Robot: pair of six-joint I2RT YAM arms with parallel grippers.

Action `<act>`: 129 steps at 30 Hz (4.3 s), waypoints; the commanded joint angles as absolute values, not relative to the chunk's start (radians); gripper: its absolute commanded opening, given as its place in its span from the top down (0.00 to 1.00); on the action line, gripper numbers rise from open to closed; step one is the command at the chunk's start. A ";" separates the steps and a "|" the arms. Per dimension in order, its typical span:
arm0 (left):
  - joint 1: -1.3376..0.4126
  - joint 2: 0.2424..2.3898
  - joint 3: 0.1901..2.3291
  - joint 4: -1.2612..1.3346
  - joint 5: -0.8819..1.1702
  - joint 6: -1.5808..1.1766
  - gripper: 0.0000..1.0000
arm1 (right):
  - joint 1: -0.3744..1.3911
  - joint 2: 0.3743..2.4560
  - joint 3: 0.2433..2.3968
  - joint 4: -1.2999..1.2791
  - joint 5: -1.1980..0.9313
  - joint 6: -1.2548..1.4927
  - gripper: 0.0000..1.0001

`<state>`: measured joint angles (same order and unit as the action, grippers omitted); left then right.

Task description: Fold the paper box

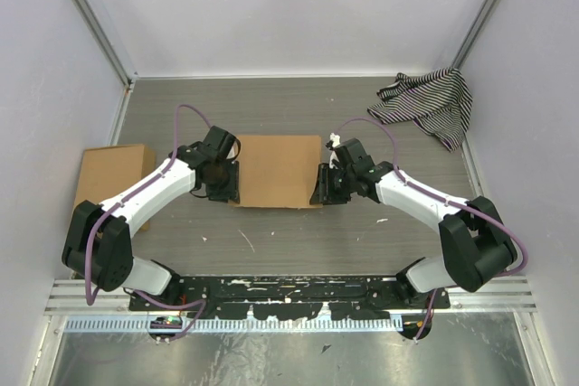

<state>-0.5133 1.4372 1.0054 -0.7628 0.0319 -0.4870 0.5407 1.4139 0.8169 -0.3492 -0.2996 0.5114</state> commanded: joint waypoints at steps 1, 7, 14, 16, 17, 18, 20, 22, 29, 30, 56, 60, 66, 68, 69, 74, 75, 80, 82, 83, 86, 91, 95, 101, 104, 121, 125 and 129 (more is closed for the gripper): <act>-0.517 1.428 1.006 -0.731 0.065 -0.495 0.59 | 0.548 1.416 0.849 -0.325 -0.285 0.502 0.60; -0.517 1.453 0.990 -0.710 0.057 -0.495 0.60 | 0.548 1.454 0.834 -0.285 -0.232 0.478 0.58; -0.517 1.479 0.966 -0.678 0.046 -0.498 0.60 | 0.547 1.483 0.813 -0.245 -0.180 0.466 0.57; -0.516 1.484 0.955 -0.665 0.040 -0.499 0.61 | 0.548 1.479 0.805 -0.240 -0.160 0.466 0.56; -0.517 1.486 0.950 -0.656 0.037 -0.500 0.61 | 0.548 1.476 0.802 -0.238 -0.148 0.466 0.55; -0.518 1.485 0.942 -0.644 0.031 -0.501 0.61 | 0.548 1.470 0.799 -0.235 -0.134 0.466 0.55; -0.517 1.478 0.925 -0.613 0.022 -0.505 0.62 | 0.548 1.459 0.792 -0.230 -0.108 0.465 0.54; -0.517 1.458 0.904 -0.575 0.005 -0.516 0.61 | 0.548 1.450 0.789 -0.225 -0.091 0.463 0.52; -0.517 1.368 0.876 -0.556 -0.076 -0.535 0.57 | 0.548 1.441 0.784 -0.216 -0.079 0.458 0.52; -0.517 1.360 0.881 -0.566 -0.080 -0.535 0.57 | 0.548 1.438 0.785 -0.216 -0.086 0.459 0.52; -0.507 1.578 1.190 -0.674 -0.188 -0.514 0.41 | 0.548 1.409 0.859 -0.241 -0.142 0.484 0.39; -0.506 1.500 1.120 -0.650 -0.170 -0.522 0.41 | 0.548 1.394 0.861 -0.250 -0.144 0.482 0.39; -0.478 1.497 1.063 -0.611 -0.141 -0.542 0.28 | 0.547 1.424 0.866 -0.236 -0.147 0.482 0.39; -0.466 1.525 1.068 -0.595 -0.106 -0.545 0.29 | 0.546 1.439 0.867 -0.223 -0.143 0.484 0.39; -0.462 1.538 1.070 -0.582 -0.100 -0.547 0.29 | 0.546 1.445 0.869 -0.217 -0.140 0.487 0.38; -0.459 1.568 1.085 -0.517 -0.105 -0.549 0.30 | 0.535 1.465 0.897 -0.192 -0.104 0.498 0.36; -0.458 1.575 1.091 -0.510 -0.103 -0.549 0.30 | 0.532 1.467 0.902 -0.186 -0.091 0.501 0.36; -0.455 1.632 1.135 -0.501 -0.076 -0.553 0.32 | 0.522 1.495 0.936 -0.160 -0.005 0.512 0.35; -0.455 1.655 1.145 -0.499 -0.066 -0.555 0.32 | 0.519 1.526 0.954 -0.148 -0.001 0.499 0.35; -0.455 1.665 1.147 -0.496 -0.060 -0.555 0.33 | 0.517 1.549 0.968 -0.147 -0.002 0.489 0.35; -0.455 1.695 1.162 -0.503 -0.048 -0.558 0.34 | 0.512 1.614 1.002 -0.140 -0.016 0.461 0.35; -0.454 1.708 1.168 -0.506 -0.005 -0.577 0.37 | 0.496 1.674 1.033 -0.130 -0.090 0.457 0.35; -0.454 1.703 1.185 -0.513 0.010 -0.586 0.37 | 0.478 1.680 1.054 -0.141 -0.127 0.475 0.36; -0.453 1.742 1.265 -0.589 -0.008 -0.568 0.37 | 0.460 1.711 1.108 -0.199 -0.137 0.479 0.36; -0.449 1.725 1.270 -0.639 -0.047 -0.552 0.35 | 0.456 1.679 1.093 -0.224 -0.097 0.483 0.35; -0.430 1.368 0.910 -0.443 0.049 -0.621 0.32 | 0.456 1.401 0.863 -0.210 -0.223 0.431 0.27; -0.430 1.408 0.905 -0.423 0.068 -0.611 0.35 | 0.456 1.426 0.846 -0.177 -0.218 0.423 0.31; -0.434 1.421 0.900 -0.402 0.077 -0.601 0.35 | 0.457 1.442 0.835 -0.158 -0.204 0.423 0.32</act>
<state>-0.4301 1.4151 0.9081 -0.4740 0.0448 -0.6064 0.4522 1.4361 0.8368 -0.2287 -0.2020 0.4431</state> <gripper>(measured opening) 0.650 0.681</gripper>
